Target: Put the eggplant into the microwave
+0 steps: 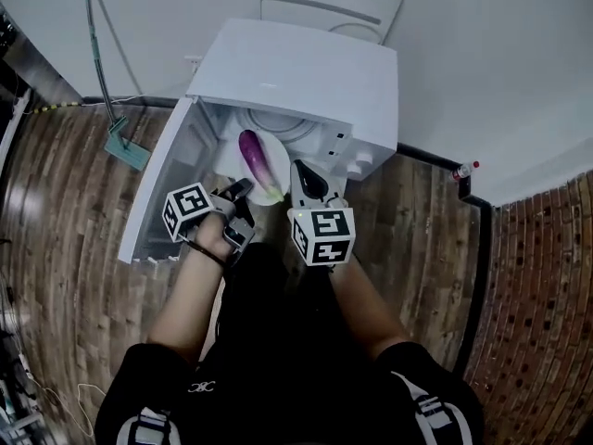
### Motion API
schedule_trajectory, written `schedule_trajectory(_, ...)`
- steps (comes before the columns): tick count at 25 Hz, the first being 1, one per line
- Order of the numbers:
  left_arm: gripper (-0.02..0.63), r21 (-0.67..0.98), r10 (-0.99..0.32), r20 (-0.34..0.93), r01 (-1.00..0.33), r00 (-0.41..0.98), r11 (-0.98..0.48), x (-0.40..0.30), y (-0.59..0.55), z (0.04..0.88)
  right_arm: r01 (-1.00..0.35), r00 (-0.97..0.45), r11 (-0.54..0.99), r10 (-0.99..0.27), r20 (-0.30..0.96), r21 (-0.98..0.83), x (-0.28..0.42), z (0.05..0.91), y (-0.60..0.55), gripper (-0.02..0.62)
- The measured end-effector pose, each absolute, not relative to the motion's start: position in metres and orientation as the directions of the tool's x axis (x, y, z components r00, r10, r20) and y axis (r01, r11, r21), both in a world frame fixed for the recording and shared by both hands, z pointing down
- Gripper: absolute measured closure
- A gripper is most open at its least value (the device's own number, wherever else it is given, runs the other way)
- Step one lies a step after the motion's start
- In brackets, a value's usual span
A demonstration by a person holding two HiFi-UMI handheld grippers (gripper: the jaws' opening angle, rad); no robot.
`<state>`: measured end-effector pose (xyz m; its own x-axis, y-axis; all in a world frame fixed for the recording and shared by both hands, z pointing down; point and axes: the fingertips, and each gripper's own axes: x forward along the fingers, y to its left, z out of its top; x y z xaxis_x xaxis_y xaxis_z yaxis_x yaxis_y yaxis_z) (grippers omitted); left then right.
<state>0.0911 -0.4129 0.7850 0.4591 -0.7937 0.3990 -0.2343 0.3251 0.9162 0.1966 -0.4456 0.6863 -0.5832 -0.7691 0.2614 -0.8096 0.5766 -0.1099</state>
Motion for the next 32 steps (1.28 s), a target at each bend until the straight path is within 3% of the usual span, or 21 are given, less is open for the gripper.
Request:
schedule_trajectory(6, 0.592, 0.941, -0.815, 0.323, -0.253, 0.481, 0.224, 0.096, -0.453, 0.824, -0.796, -0.605, 0.592, -0.773, 0.192, -0.127, 0.193, 0.748, -0.463, 0.588)
schedule_trajectory(11, 0.592, 0.933, -0.807, 0.352, -0.244, 0.474, 0.263, 0.097, -0.472, 0.838, -0.824, -0.566, 0.542, -0.786, 0.247, -0.165, 0.213, 0.769, -0.453, 0.588)
schedule_trajectory(16, 0.591, 0.933, -0.821, 0.335, -0.282, 0.462, 0.221, 0.092, -0.498, 0.828, -0.809, -0.587, 0.566, -0.78, 0.217, -0.157, 0.22, 0.772, -0.443, 0.588)
schedule_trajectory(32, 0.591, 0.935, -0.849, 0.344, -0.226, 0.4, 0.272, 0.095, -0.6, 0.827, -0.86, -0.51, 0.493, -0.82, 0.261, -0.131, 0.262, 0.777, -0.437, 0.588)
